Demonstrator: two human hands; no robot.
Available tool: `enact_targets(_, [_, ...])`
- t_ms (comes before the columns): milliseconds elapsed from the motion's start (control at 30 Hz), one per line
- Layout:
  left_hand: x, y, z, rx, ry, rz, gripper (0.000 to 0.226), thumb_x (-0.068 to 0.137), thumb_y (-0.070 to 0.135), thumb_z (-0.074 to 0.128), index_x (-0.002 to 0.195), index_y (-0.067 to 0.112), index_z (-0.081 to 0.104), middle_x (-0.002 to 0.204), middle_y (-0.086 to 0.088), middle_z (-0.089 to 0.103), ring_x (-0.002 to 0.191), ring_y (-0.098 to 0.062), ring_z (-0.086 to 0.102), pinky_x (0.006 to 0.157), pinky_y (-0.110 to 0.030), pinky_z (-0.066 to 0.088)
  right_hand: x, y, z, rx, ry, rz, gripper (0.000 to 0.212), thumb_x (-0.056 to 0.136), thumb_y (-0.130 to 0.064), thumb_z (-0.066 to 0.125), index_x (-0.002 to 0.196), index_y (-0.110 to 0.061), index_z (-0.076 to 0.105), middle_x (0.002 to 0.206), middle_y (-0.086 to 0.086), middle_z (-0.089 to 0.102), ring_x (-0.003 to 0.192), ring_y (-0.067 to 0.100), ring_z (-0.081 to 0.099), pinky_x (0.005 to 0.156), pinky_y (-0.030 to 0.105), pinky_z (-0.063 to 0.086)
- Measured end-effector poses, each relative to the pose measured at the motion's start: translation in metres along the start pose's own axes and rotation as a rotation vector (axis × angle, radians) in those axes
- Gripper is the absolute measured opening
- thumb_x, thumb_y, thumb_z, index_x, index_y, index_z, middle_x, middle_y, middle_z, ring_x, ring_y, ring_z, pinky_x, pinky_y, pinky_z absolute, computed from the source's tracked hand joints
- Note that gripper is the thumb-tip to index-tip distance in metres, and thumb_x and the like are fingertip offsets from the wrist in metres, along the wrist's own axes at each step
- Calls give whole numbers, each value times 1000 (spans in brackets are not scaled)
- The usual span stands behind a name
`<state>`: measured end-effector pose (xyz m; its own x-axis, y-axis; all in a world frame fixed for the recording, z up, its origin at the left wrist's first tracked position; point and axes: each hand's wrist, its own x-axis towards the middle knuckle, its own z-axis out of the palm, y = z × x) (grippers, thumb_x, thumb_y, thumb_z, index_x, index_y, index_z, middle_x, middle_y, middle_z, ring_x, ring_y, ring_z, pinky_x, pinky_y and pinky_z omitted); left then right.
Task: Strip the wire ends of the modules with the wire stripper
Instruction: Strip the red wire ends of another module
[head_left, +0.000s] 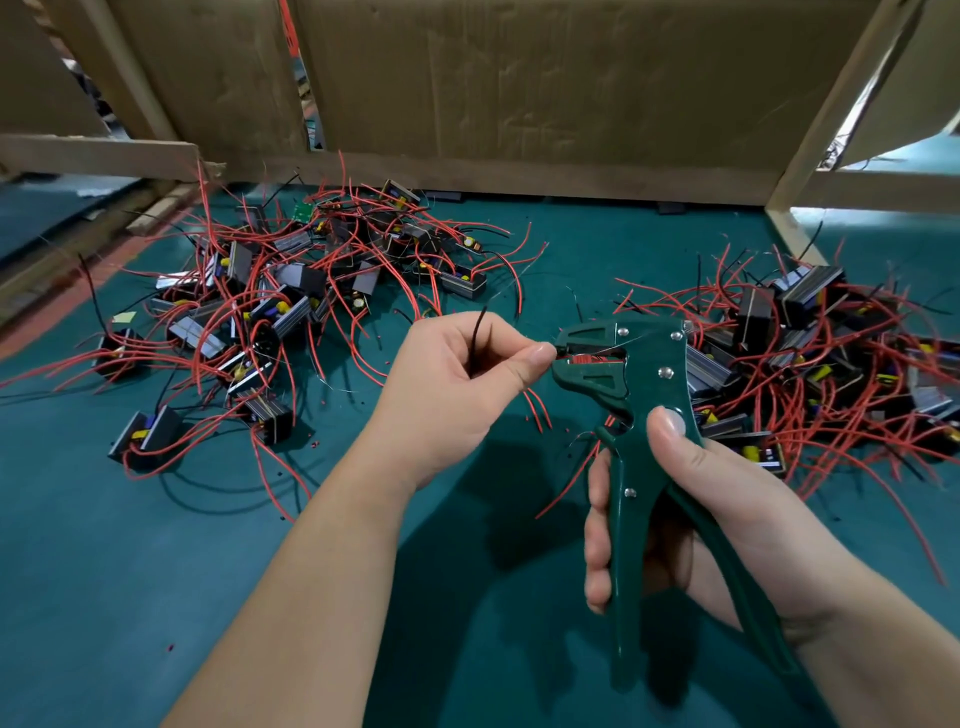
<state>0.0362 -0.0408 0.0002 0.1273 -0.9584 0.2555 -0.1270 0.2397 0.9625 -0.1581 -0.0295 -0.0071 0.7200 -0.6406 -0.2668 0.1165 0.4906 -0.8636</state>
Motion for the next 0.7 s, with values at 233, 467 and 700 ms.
enact_targets(233, [1, -1, 1, 0, -21, 31, 16, 81, 28, 63, 71, 15, 63, 45, 15, 49, 41, 2, 38, 44, -13, 33, 5, 0, -1, 15, 69, 29, 63, 65, -67, 72, 75, -5, 64, 67, 26, 60, 56, 36, 62, 58, 43, 53])
enact_targets(467, [2, -6, 9, 67, -86, -107, 27, 98, 38, 26, 76, 24, 36, 62, 13, 42, 60, -6, 34, 60, -15, 33, 17, 1, 2, 18, 360, -15, 56, 86, -58, 54, 60, -9, 48, 43, 10, 43, 34, 23, 45, 43, 27, 44])
enact_targets(700, [-2, -6, 10, 223, -104, 9, 26, 100, 27, 44, 74, 22, 41, 54, 17, 37, 53, -3, 32, 54, -20, 31, 14, -4, 3, 334, 222, -104, 49, 71, -50, 57, 77, -2, 64, 71, 24, 60, 61, 36, 63, 60, 48, 57])
